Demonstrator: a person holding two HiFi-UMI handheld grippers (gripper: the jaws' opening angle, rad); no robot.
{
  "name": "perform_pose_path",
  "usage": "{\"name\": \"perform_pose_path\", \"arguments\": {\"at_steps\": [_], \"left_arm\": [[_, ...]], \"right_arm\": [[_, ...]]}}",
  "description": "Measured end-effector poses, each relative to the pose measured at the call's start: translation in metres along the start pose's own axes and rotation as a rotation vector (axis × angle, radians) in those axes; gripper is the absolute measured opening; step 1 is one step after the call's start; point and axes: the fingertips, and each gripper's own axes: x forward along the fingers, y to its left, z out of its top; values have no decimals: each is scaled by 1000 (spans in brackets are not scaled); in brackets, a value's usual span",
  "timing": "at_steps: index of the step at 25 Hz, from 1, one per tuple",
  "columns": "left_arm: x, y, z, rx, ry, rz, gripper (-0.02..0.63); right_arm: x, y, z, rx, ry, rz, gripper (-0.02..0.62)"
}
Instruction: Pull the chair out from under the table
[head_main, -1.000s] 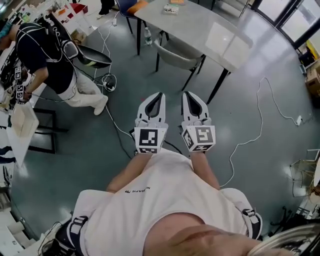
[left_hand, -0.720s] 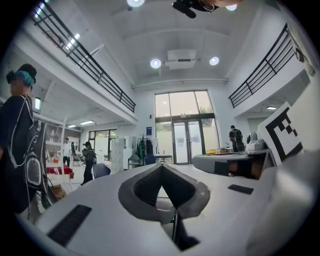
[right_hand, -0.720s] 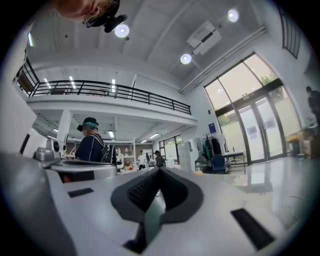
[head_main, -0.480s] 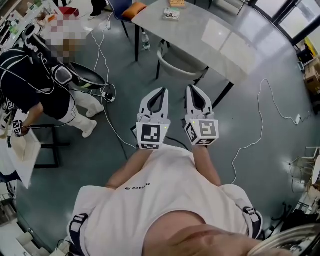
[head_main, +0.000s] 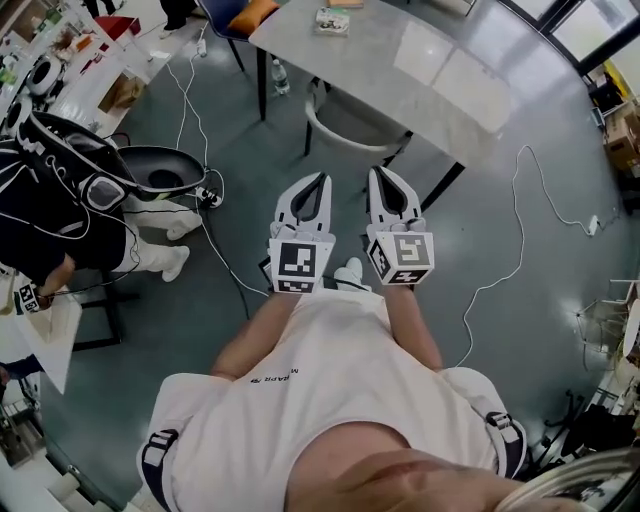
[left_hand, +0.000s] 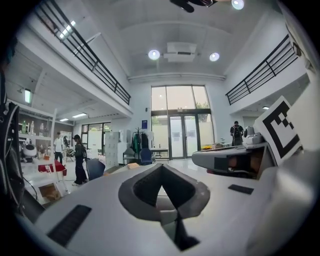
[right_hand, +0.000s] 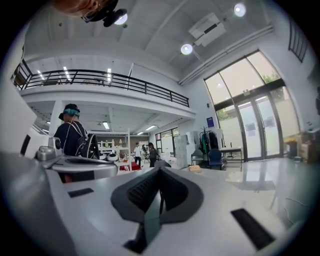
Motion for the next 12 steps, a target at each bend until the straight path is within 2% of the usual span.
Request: {"name": "perform_pose_path", "arguments": {"at_steps": [4,9,12], "left_arm": [[26,1,-13,54,58,-4,5],[60,8,-38,183,143,-22,5],[79,7,-59,235,198,-62,5]], "right_arm": [[17,-21,-26,-41,103,34,14],[41,-38,-62,-79,211,94,14],[54,-48,-80,-96,266,112,15]]}}
